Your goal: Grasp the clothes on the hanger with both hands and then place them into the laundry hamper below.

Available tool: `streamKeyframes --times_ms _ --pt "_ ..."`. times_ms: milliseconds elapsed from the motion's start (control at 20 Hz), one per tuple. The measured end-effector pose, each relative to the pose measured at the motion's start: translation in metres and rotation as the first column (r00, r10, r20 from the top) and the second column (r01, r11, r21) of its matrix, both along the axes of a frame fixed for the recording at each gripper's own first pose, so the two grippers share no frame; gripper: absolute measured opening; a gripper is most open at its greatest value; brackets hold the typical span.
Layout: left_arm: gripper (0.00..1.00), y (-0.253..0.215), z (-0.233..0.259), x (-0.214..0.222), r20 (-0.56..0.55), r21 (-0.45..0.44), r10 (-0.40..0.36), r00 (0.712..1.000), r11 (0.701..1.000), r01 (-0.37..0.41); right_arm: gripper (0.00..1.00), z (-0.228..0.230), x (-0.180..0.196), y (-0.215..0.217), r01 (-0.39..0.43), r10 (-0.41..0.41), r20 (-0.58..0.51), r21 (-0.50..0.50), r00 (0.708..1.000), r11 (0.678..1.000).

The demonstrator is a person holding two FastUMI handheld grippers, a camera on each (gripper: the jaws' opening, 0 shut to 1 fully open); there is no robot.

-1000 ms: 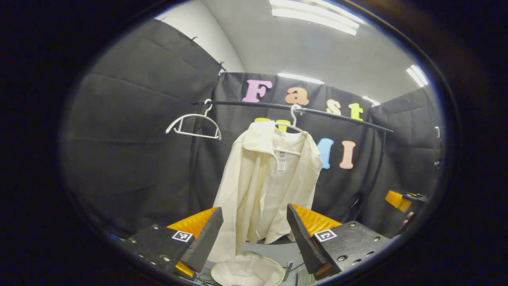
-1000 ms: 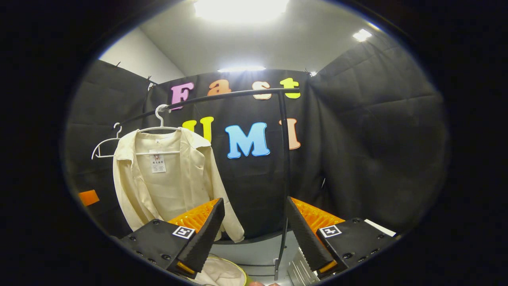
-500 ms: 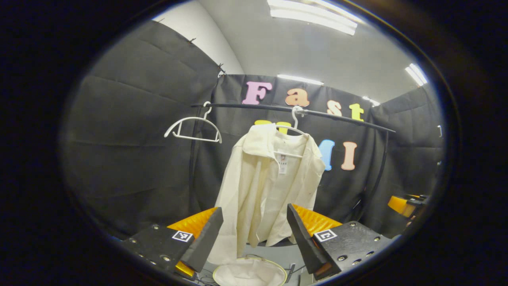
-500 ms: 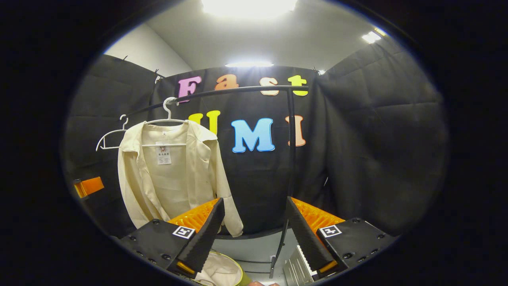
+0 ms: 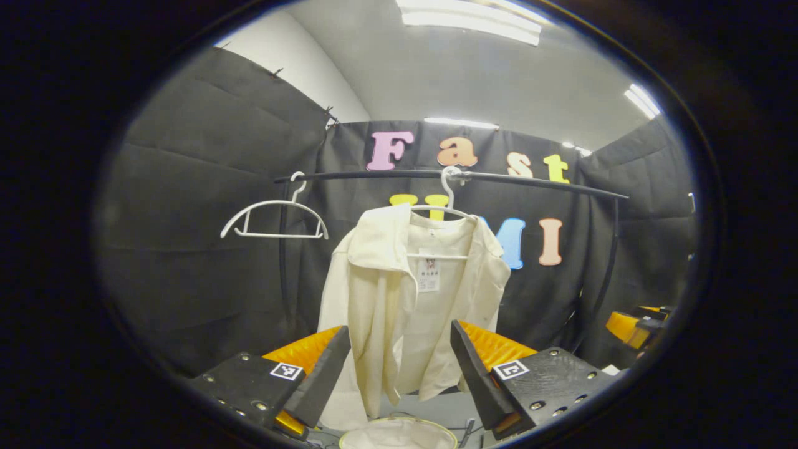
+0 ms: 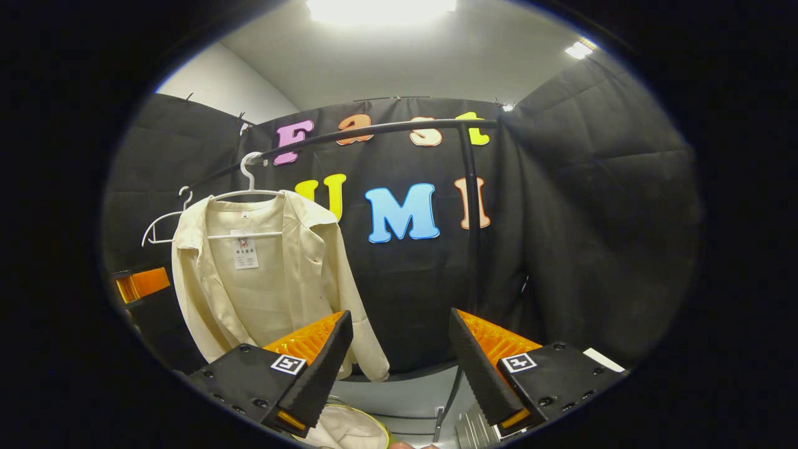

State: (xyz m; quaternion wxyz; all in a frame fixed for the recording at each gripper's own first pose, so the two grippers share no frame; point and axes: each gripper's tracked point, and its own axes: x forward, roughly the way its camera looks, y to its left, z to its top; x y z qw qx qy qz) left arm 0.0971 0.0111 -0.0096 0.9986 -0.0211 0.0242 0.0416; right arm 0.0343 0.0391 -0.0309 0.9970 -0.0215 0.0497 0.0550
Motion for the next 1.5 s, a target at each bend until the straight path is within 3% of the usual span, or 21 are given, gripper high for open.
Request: streamKeyframes --times_ms 600,1000,1250,1300,1350,1400,1450,1500 --pt "0.93 0.009 -0.008 0.113 -0.036 0.049 0.136 0.99 0.99 -0.135 0.98 -0.017 0.079 0.016 -0.104 0.105 -0.02 0.032 0.994 0.994" --pt "0.94 0.041 -0.016 0.152 -0.046 0.072 0.27 0.962 0.961 -0.267 0.98 -0.032 0.123 0.008 -0.108 0.111 -0.061 0.055 0.992 0.993" --pt "0.92 0.055 -0.017 0.168 -0.045 0.068 0.337 0.94 0.94 -0.334 0.98 -0.048 0.141 0.022 -0.172 0.179 -0.11 0.068 0.978 0.983" --pt "0.77 0.06 -0.018 0.169 -0.048 0.07 0.354 0.934 0.934 -0.35 0.93 -0.049 0.143 0.026 -0.192 0.2 -0.111 0.077 0.973 0.978" --pt "0.61 0.059 -0.019 0.171 -0.054 0.069 0.353 0.934 0.935 -0.349 0.98 -0.049 0.143 0.03 -0.215 0.224 -0.108 0.09 0.969 0.972" --pt "0.61 0.061 -0.02 0.175 -0.052 0.073 0.357 0.933 0.933 -0.353 0.98 -0.05 0.145 0.035 -0.234 0.244 -0.106 0.097 0.964 0.967" --pt "0.52 0.062 -0.016 0.171 -0.047 0.076 0.373 0.926 0.926 -0.369 0.93 -0.055 0.146 0.039 -0.254 0.264 -0.114 0.095 0.958 0.963" --pt "0.43 0.061 -0.017 0.172 -0.049 0.067 0.362 0.931 0.931 -0.358 0.98 -0.059 0.147 0.044 -0.275 0.285 -0.128 0.091 0.95 0.957"
